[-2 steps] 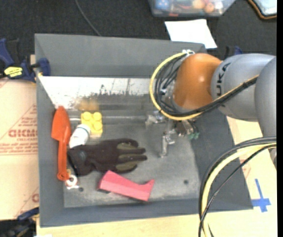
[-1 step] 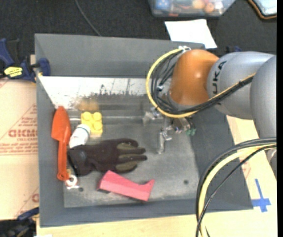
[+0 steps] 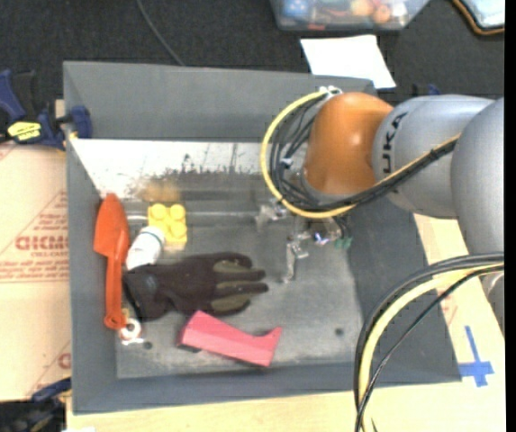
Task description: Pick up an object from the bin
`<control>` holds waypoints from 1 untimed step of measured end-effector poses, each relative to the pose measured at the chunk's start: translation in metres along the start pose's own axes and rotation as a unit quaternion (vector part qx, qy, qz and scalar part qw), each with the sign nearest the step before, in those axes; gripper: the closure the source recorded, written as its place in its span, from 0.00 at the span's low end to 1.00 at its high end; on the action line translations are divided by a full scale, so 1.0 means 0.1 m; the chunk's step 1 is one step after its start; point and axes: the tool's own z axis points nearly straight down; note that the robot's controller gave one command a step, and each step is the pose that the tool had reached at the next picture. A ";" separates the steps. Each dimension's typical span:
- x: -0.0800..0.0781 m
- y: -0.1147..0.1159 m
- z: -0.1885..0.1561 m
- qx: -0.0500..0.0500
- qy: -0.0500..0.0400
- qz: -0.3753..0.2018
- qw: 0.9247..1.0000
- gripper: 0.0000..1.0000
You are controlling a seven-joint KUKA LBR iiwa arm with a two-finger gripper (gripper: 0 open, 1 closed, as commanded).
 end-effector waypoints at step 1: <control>0.28 -0.45 0.03 0.001 -0.002 0.044 0.999 0.00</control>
Offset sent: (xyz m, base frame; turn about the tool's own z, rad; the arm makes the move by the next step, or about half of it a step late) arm -0.0105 0.0353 -0.0043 -0.0001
